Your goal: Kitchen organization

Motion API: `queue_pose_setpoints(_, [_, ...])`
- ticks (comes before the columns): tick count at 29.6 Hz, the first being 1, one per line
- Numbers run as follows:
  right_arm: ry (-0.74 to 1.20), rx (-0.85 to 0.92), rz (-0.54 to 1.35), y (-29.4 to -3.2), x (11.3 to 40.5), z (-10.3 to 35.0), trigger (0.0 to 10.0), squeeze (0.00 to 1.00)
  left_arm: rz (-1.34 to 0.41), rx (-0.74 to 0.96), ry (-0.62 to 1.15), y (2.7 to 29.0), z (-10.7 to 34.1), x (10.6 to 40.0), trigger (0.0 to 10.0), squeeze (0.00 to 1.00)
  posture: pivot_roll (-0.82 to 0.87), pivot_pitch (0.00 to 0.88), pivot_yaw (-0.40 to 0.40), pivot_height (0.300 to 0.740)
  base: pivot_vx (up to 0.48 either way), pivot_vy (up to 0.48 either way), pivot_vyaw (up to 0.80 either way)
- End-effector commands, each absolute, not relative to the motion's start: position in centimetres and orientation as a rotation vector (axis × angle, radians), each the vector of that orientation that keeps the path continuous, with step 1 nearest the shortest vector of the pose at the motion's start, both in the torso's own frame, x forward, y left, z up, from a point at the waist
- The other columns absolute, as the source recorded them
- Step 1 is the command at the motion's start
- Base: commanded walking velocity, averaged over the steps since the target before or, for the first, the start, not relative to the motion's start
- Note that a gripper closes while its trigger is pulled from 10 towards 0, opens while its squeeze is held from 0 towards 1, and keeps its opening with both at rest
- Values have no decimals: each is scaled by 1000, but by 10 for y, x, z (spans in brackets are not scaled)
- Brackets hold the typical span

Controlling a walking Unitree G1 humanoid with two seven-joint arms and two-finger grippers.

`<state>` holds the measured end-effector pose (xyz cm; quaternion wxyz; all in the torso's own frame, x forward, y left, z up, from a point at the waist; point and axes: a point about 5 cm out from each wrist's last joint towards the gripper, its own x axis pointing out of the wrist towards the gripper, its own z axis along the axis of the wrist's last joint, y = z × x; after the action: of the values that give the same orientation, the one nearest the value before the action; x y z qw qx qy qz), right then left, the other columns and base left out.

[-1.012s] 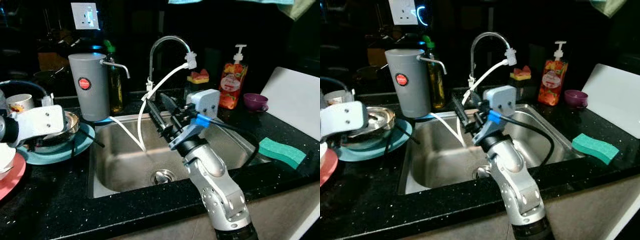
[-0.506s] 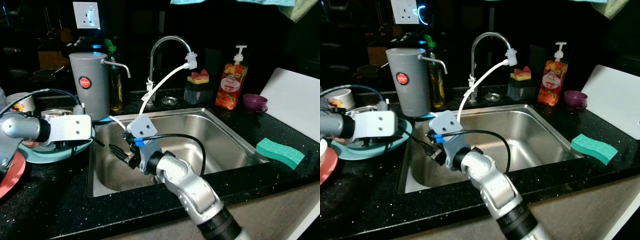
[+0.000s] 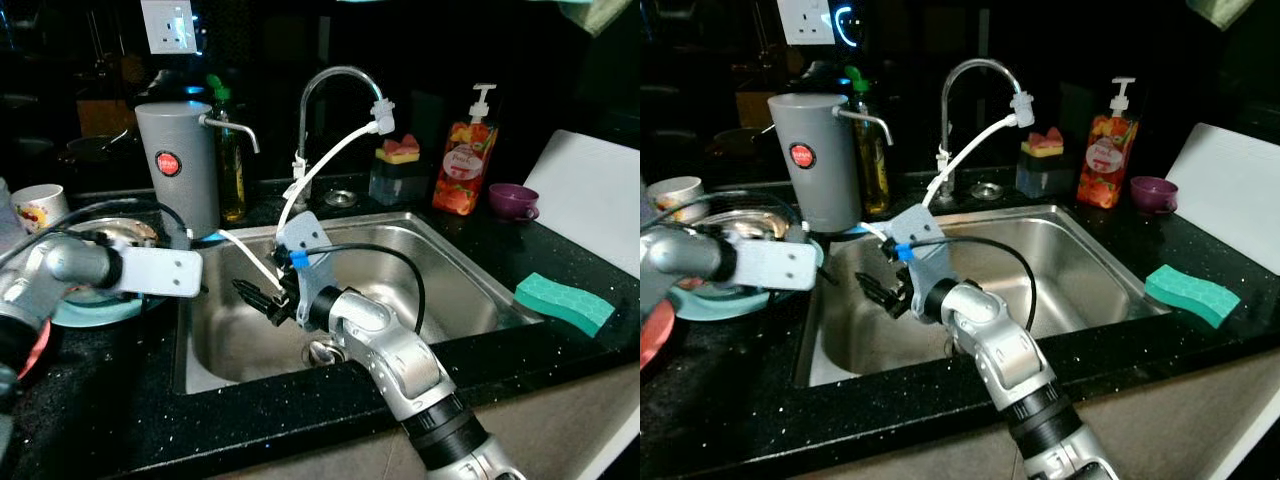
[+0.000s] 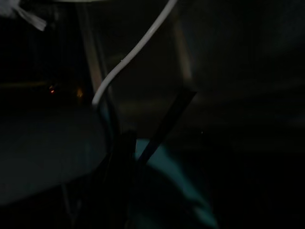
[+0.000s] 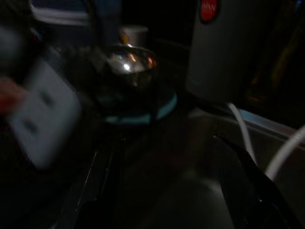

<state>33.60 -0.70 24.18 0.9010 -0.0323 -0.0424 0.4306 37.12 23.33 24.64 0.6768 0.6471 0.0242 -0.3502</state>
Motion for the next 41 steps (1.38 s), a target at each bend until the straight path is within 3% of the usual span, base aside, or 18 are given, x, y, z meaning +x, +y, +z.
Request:
queue_pose_setpoints(1, [-78,-37,889,-8,338,244,10000,0,-774,1500,46,229,243,375,10000,0,82,33,-30,740,0,0,0])
queue_pose_setpoints(5, [-90,-2,889,-11,338,248,10000,0,-733,1548,0,220,237,382,9686,0,72,33,-30,740,0,0,0])
queue_pose_setpoints(6, [-92,4,888,-12,337,249,10000,0,-704,1577,-11,220,237,384,4667,0,56,32,-24,740,0,0,0])
queue_pose_setpoints(7, [-93,7,886,-13,337,249,10000,0,-683,1588,-16,221,239,385,1882,0,56,32,-24,740,0,0,0])
queue_pose_setpoints(8, [-93,7,886,-13,337,249,10000,0,-683,1588,-16,221,239,385,1882,0,56,32,-24,740,0,0,0])
queue_pose_setpoints(9, [-94,12,880,-16,337,249,10000,0,-652,1606,-19,224,242,387,0,0,56,32,-24,740,0,0,0])
queue_pose_setpoints(20, [-101,28,872,-20,340,252,10000,0,-610,1616,-106,228,254,387,0,0,58,21,-32,740,0,0,0])
queue_pose_setpoints(26, [-122,36,853,-20,342,255,10000,0,-499,1566,-383,213,294,386,0,0,68,21,-41,740,0,0,0])
queue_pose_setpoints(29, [-126,40,849,-20,342,256,10000,0,-485,1551,-425,210,302,385,0,0,68,21,-41,740,0,0,0])
queue_pose_setpoints(30, [-126,40,849,-20,342,256,10000,0,-482,1547,-434,209,303,385,10000,0,68,21,-41,740,0,0,0])
queue_pose_setpoints(35, [-129,46,844,-20,342,255,10000,0,-587,1544,-419,205,303,380,10000,0,73,18,-44,740,0,0,0])
queue_pose_setpoints(36, [-130,48,844,-20,342,255,10000,0,-629,1534,-388,207,301,378,10000,1000,72,16,-39,740,0,0,0])
queue_pose_setpoints(41, [-136,54,835,-22,343,255,10000,0,-685,1560,-250,221,301,378,10000,1000,81,12,-37,740,0,0,0])
